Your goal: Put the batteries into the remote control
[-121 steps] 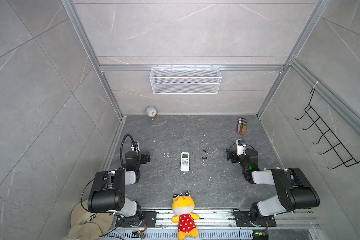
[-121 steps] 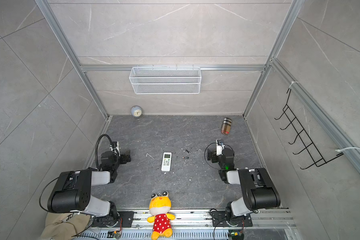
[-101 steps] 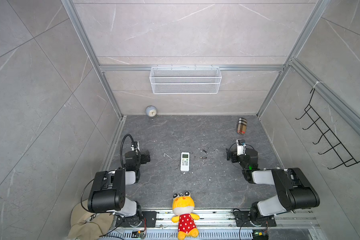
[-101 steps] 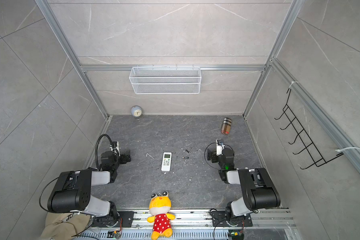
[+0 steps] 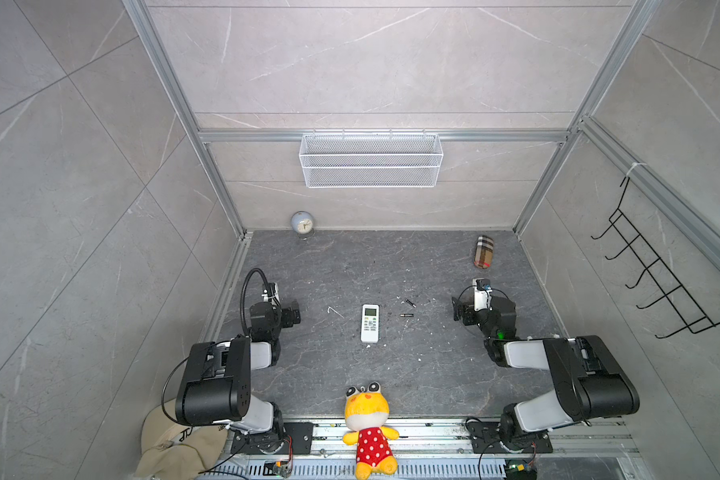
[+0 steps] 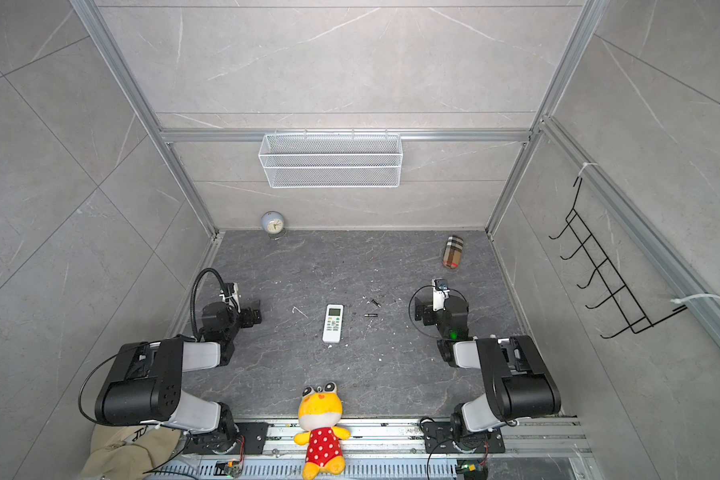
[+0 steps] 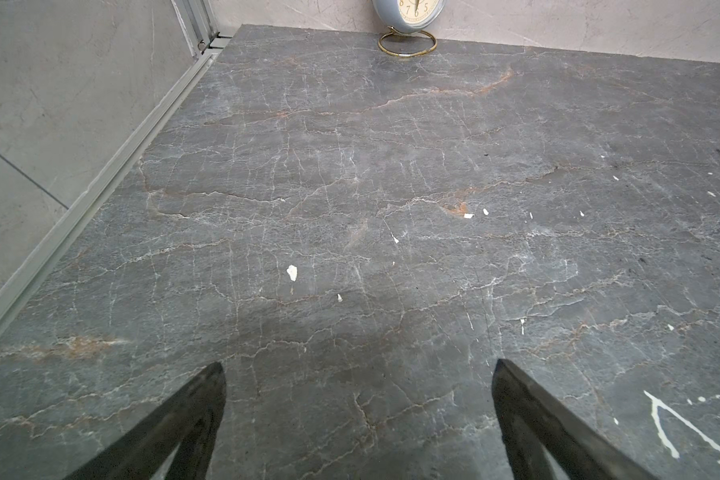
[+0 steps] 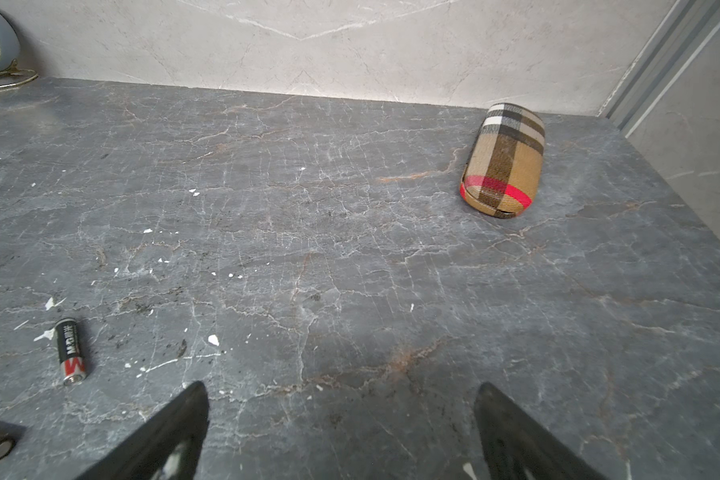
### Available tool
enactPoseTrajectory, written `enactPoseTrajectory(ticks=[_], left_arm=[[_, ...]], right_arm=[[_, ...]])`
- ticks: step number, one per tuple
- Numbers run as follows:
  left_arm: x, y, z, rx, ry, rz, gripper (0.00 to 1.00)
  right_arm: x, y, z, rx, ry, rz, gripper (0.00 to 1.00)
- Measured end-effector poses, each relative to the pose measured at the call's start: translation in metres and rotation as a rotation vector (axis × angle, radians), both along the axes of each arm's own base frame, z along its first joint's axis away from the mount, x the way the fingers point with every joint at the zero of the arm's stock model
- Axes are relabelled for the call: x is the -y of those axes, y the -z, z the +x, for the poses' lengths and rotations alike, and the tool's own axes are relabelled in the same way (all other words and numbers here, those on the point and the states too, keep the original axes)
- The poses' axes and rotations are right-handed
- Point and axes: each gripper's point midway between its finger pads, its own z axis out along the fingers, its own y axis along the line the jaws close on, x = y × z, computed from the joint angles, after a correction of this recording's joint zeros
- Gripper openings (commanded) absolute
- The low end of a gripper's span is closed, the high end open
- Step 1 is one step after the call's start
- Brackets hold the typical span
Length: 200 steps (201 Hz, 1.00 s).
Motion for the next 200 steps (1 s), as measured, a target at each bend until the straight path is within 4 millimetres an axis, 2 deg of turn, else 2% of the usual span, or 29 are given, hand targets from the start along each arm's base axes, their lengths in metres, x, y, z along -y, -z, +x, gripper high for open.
enactPoseTrajectory(ticks=[69, 99, 113, 133, 142, 151, 168, 186, 200], left_arm=[[0.000, -0.002, 0.001, 0.007, 0.000, 0.001, 1.00], [0.008, -0.004, 0.000, -0.038, 0.010, 0.011, 1.00], [0.016, -0.026, 0.007, -0.066, 0.015, -0.004, 1.00], [0.035, -0.095, 0.021, 0.003, 0.034, -0.094, 1.00], [0.044, -0.125, 0.021, 0.037, 0.049, -0.146, 1.00], [0.051, -0.152, 0.017, 0.061, 0.054, -0.201, 1.00], [0.058, -0.177, 0.004, 0.047, 0.059, -0.276, 1.00], [0.058, -0.175, -0.008, -0.017, 0.015, -0.348, 1.00], [0.054, -0.154, -0.019, -0.105, -0.069, -0.418, 1.00]], right_arm=[[0.000, 0.000, 0.000, 0.000, 0.000, 0.000, 0.99], [0.000, 0.000, 0.000, 0.000, 0.001, 0.000, 0.99], [0.001, -0.002, 0.001, 0.009, 0.008, -0.002, 0.99], [0.003, -0.014, -0.002, 0.040, 0.046, -0.020, 0.99], [0.002, -0.028, -0.007, 0.057, 0.056, -0.025, 0.99], [0.001, -0.051, -0.010, 0.095, 0.066, -0.018, 0.99], [0.001, -0.104, -0.005, 0.159, 0.086, 0.022, 0.99], [0.010, -0.163, 0.015, 0.116, 0.211, 0.155, 0.99], [0.022, -0.199, 0.033, 0.055, 0.340, 0.257, 0.99]])
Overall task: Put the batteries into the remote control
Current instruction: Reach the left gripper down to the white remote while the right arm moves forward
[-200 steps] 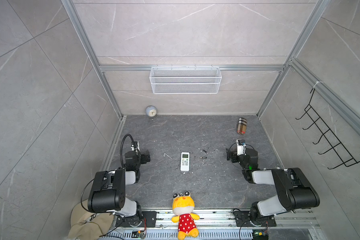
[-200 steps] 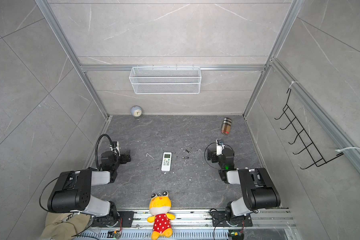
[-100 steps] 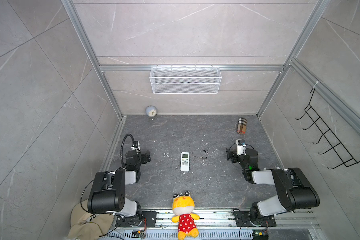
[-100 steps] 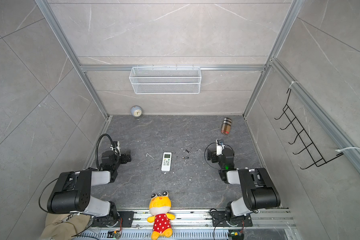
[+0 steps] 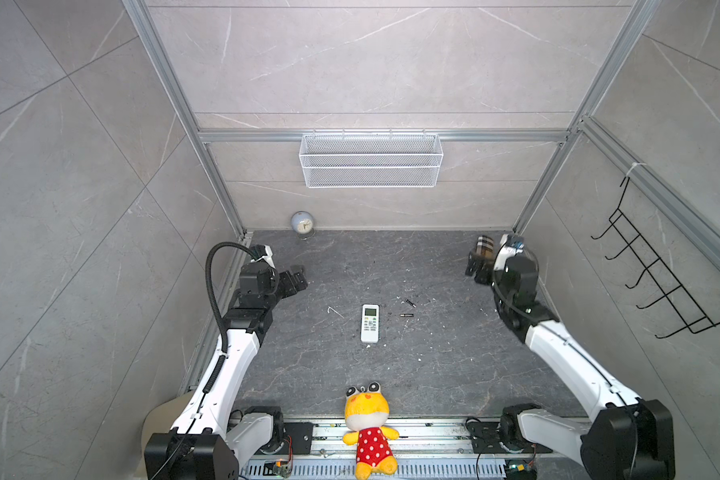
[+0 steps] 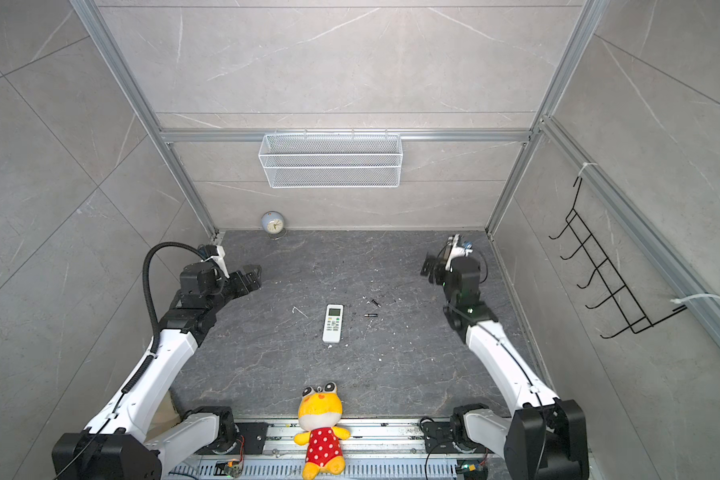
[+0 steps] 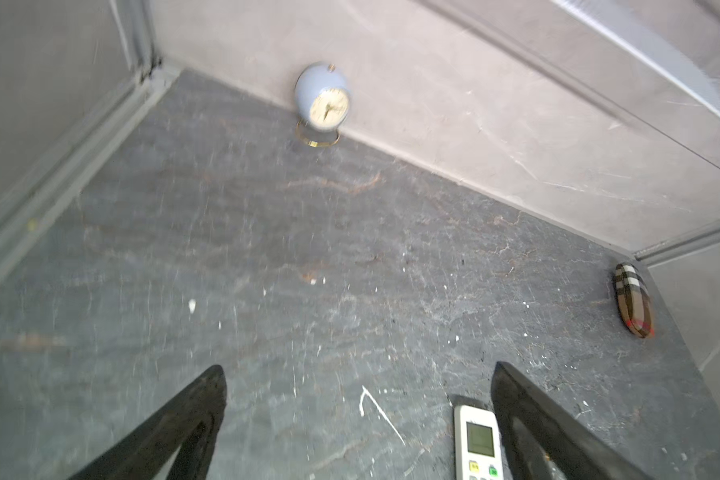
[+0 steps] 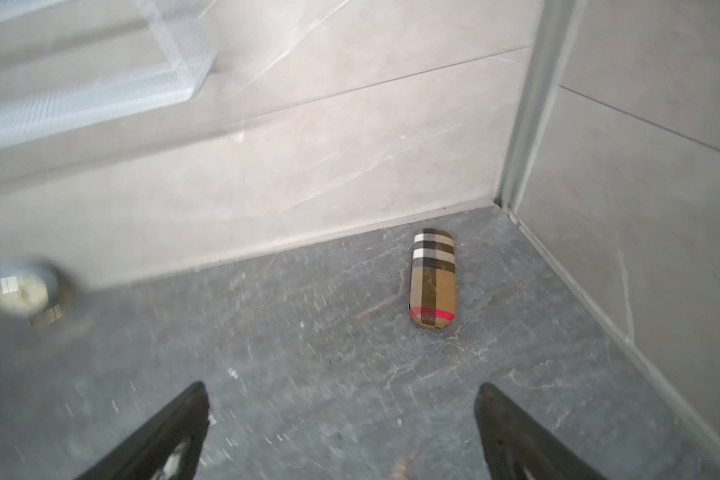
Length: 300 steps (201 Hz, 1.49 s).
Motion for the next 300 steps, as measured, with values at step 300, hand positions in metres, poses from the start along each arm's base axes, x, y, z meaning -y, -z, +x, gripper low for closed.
enactPoseTrajectory(ticks=[300], left_arm=[[0.228, 0.180, -0.022, -0.625, 0.322, 0.496, 0.91]], right_arm=[[-0.078, 0.111, -0.083, -0.404, -0.375, 0.305, 0.95]])
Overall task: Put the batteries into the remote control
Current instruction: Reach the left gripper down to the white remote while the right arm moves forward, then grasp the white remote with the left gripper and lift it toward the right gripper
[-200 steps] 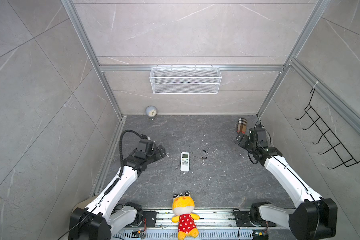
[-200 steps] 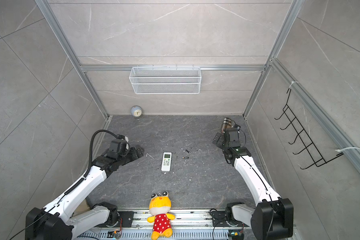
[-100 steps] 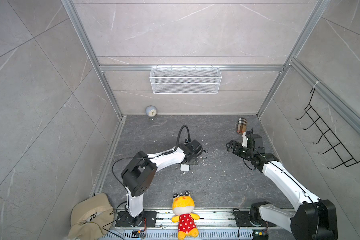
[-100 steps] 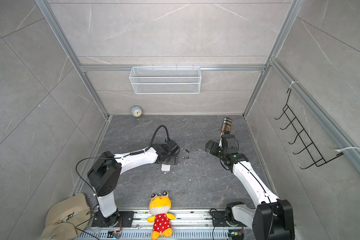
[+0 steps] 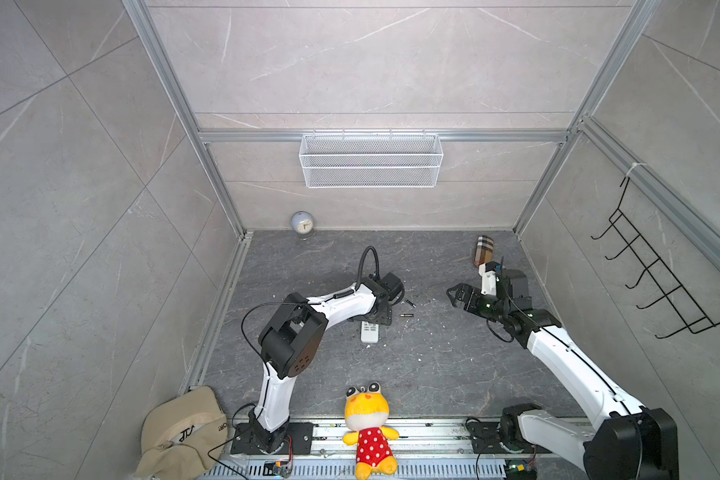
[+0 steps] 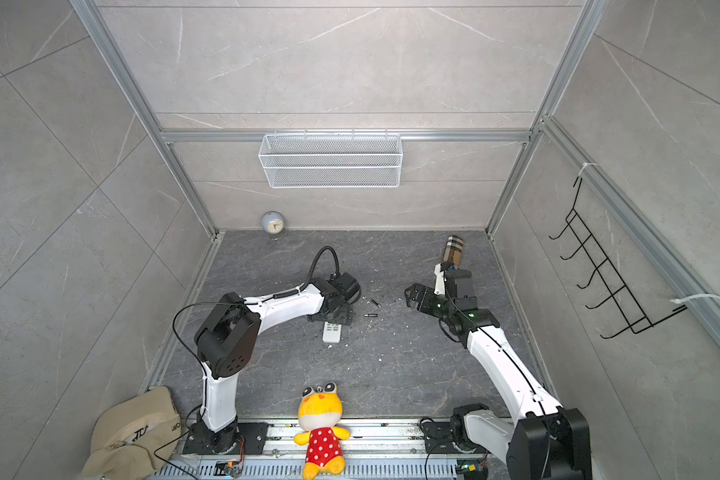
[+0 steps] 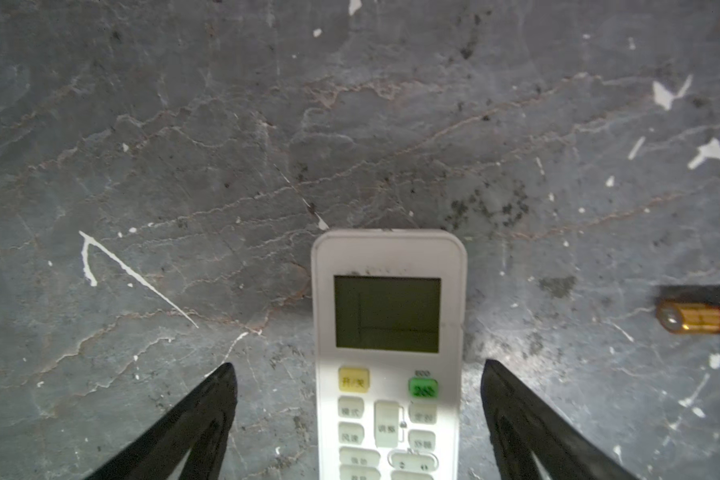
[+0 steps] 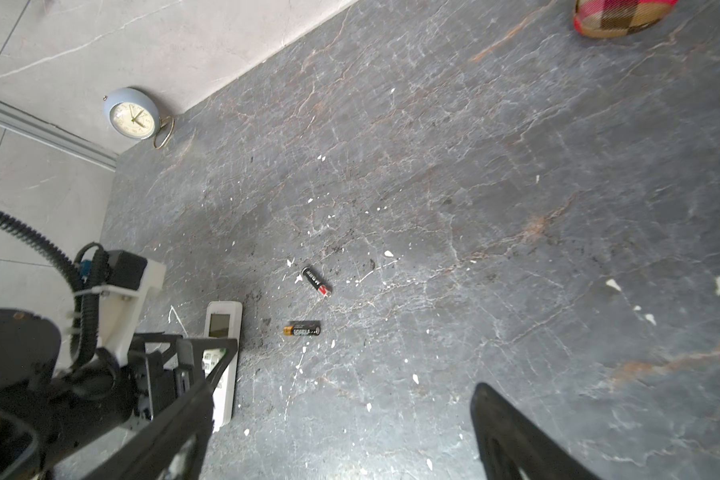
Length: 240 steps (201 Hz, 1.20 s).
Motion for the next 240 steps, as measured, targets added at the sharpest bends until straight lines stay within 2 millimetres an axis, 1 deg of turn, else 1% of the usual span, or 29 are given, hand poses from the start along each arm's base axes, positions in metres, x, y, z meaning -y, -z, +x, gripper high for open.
enactPoseTrajectory(ticks=[24, 45, 67, 79, 105, 158, 166, 199, 211, 225, 240], left_arm=[[-0.002, 0.003, 0.007, -0.014, -0.018, -0.020, 0.90], [-0.001, 0.010, 0.011, -0.033, -0.027, -0.040, 0.89], [0.001, 0.017, 0.010, -0.056, -0.029, -0.051, 0.88], [0.005, 0.016, 0.012, -0.057, -0.026, -0.062, 0.87], [0.012, 0.017, 0.015, -0.061, -0.026, -0.084, 0.79], [0.014, 0.021, 0.013, -0.069, -0.053, -0.108, 0.53], [0.014, 0.020, 0.013, -0.064, -0.058, -0.114, 0.50], [0.007, 0.020, 0.006, -0.062, -0.077, -0.122, 0.46], [0.005, 0.019, 0.003, -0.066, -0.083, -0.122, 0.46], [0.006, 0.019, 0.002, -0.068, -0.085, -0.130, 0.46], [0.010, 0.013, 0.002, -0.068, -0.087, -0.157, 0.46]], right_arm=[[-0.005, 0.008, -0.004, -0.013, -0.020, 0.021, 0.95], [-0.009, 0.015, -0.008, -0.029, -0.035, 0.045, 0.95], [-0.012, 0.012, -0.008, -0.022, -0.051, 0.060, 0.94], [-0.013, 0.011, -0.008, -0.016, -0.055, 0.064, 0.93], [-0.014, 0.009, -0.008, -0.010, -0.062, 0.070, 0.93], [-0.017, 0.008, -0.007, -0.002, -0.072, 0.080, 0.93], [-0.018, 0.008, -0.006, 0.000, -0.075, 0.084, 0.93], [-0.021, 0.009, -0.004, 0.007, -0.084, 0.098, 0.93], [-0.024, 0.013, -0.004, -0.003, -0.091, 0.104, 0.93], [-0.027, 0.018, -0.004, -0.021, -0.101, 0.115, 0.93], [-0.031, 0.024, -0.003, -0.041, -0.120, 0.133, 0.93]])
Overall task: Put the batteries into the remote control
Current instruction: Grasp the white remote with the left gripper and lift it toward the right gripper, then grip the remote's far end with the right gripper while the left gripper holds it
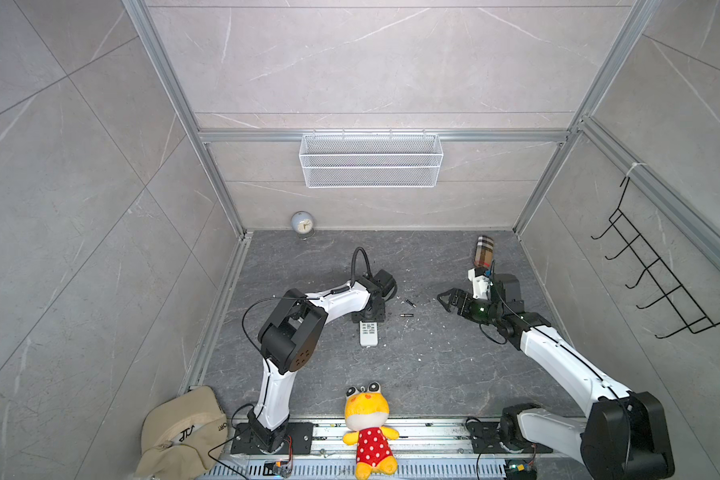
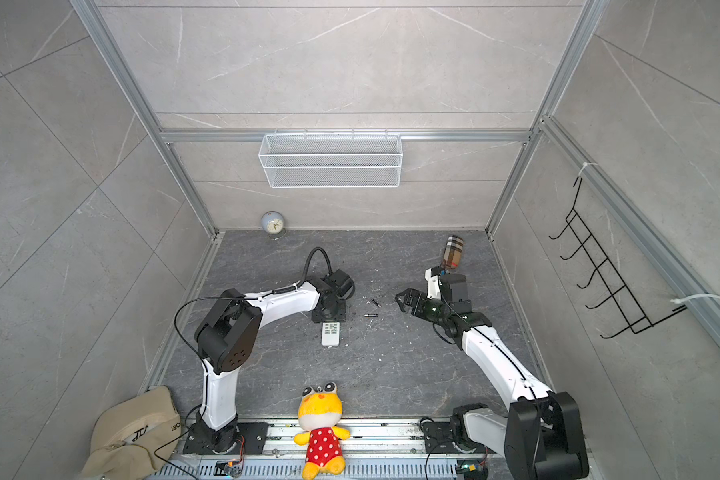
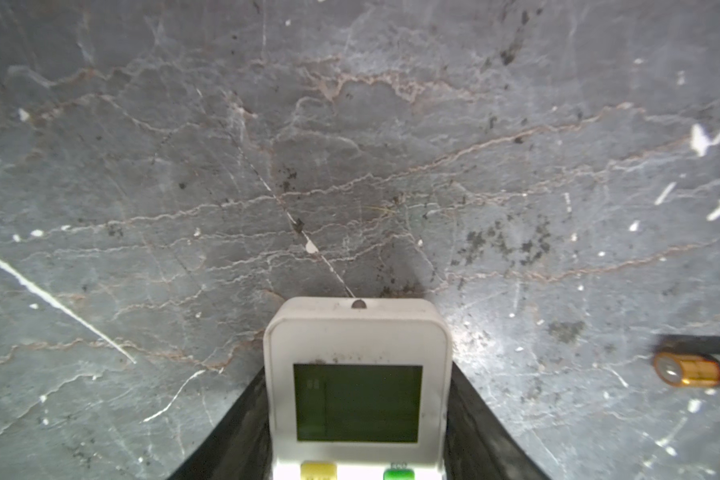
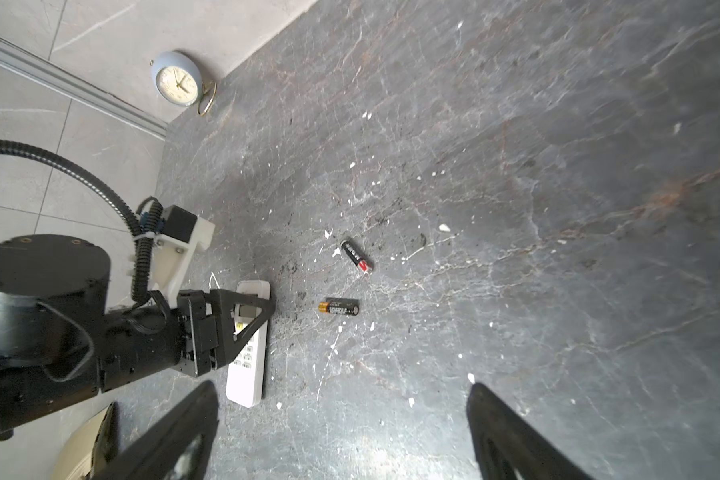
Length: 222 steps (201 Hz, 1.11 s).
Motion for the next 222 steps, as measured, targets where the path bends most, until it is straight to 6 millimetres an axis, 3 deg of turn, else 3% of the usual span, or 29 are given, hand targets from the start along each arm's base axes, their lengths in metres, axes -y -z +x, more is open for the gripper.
enactPoseTrajectory(ticks=[19, 46, 82, 111, 137, 160, 198, 222], left_arm=[[0.009, -0.017, 0.003, 0.017, -0.008, -0.089, 0.46], [0.026, -0.063, 0.013, 0.095, -0.020, -0.340, 0.44], [0.026, -0.133, 0.034, 0.228, -0.061, -0.686, 0.43], [0.026, -0.172, 0.049, 0.291, -0.067, -0.878, 0.43], [0.029, -0.192, 0.053, 0.307, -0.063, -1.041, 0.43], [0.028, -0.198, 0.053, 0.305, -0.067, -1.131, 0.43], [0.030, -0.215, 0.051, 0.307, -0.056, -1.219, 0.43], [0.030, -0.231, 0.045, 0.323, -0.033, -1.266, 0.43]], right_arm=[[-0.010, 0.006, 0.000, -0.027, -0.041, 0.045, 0.93], [-0.030, 0.003, 0.005, -0.039, -0.102, 0.171, 0.92], [-0.058, -0.004, 0.008, -0.059, -0.182, 0.377, 0.92], [-0.085, -0.021, 0.004, -0.054, -0.270, 0.483, 0.93], [-0.117, -0.048, -0.001, -0.031, -0.377, 0.559, 0.96], [-0.142, -0.069, -0.004, -0.009, -0.452, 0.618, 0.97], [-0.165, -0.093, -0.002, 0.008, -0.518, 0.677, 0.97], [-0.171, -0.098, 0.002, 0.009, -0.530, 0.699, 0.96]])
